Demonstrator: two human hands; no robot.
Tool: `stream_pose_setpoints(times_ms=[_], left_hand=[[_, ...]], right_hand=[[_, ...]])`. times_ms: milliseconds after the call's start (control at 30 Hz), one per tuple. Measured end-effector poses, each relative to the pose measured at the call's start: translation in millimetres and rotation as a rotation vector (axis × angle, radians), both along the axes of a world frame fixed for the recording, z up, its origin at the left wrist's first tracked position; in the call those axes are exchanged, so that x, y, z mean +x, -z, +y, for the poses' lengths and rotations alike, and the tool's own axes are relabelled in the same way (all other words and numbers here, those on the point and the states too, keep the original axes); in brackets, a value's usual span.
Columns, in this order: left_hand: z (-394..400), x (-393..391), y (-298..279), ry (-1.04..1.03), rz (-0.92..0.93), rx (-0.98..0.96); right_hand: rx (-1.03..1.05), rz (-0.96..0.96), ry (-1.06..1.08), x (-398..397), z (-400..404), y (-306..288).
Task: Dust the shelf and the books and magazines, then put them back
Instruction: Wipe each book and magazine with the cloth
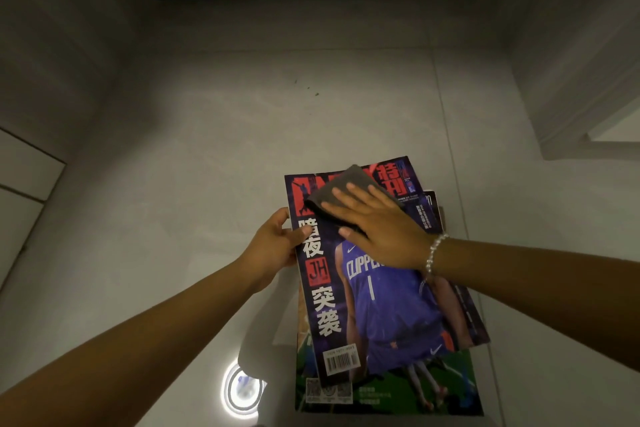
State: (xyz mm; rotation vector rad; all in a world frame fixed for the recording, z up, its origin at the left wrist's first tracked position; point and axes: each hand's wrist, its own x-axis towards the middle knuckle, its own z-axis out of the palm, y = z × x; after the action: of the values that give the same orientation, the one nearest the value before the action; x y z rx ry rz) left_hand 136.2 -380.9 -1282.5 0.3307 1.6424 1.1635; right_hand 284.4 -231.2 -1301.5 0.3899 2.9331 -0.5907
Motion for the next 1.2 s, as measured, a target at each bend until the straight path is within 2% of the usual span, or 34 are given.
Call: stream_pose_setpoints(times_ms=[67, 167, 267, 334, 500, 601, 734, 867, 968, 1034, 1101, 1201], left_hand=[[-1, 0, 0, 0.014, 0.015, 0.001], [0, 0, 1, 0.028, 0.036, -0.002], [0, -2, 1, 0.029, 0.026, -0.011], [0, -1, 1, 0.031, 0.015, -0.009], [0, -1, 2, -0.019, -0.063, 0.010], [-2, -1, 1, -0.030, -0.111, 0.034], [-4, -2, 2, -0.007, -0.085, 0.033], [-4, -2, 2, 0.013, -0.034, 0.023], [-4, -2, 3, 0.015, -0.023, 0.010], [-3, -3, 2, 0.001, -0.072, 0.011], [-3, -3, 0, -0.007, -0.141, 0.022], [-4, -5, -3, 0.006, -0.189, 0.034]], right_hand=[[0.048, -0.007, 0.089, 0, 21, 0], [0.100, -0.052, 0.344, -2, 49, 1], [0.125, -0.170, 0.440, -17, 41, -2], [0.085, -0.160, 0.392, -30, 24, -6], [-0.030, -0.090, 0.067, -52, -27, -15], [-0.093, -0.065, -0.045, -50, -24, -17], [-0.101, -0.090, 0.020, -34, 10, -17], [0.026, -0.110, 0.190, -13, 37, -6], [0.089, -0.083, 0.245, -8, 25, -4], [0.075, -0.049, 0.149, 0, 6, -6], [0.081, -0.017, -0.035, 16, -13, -6], [0.178, 0.034, -0.256, 36, -14, 0]])
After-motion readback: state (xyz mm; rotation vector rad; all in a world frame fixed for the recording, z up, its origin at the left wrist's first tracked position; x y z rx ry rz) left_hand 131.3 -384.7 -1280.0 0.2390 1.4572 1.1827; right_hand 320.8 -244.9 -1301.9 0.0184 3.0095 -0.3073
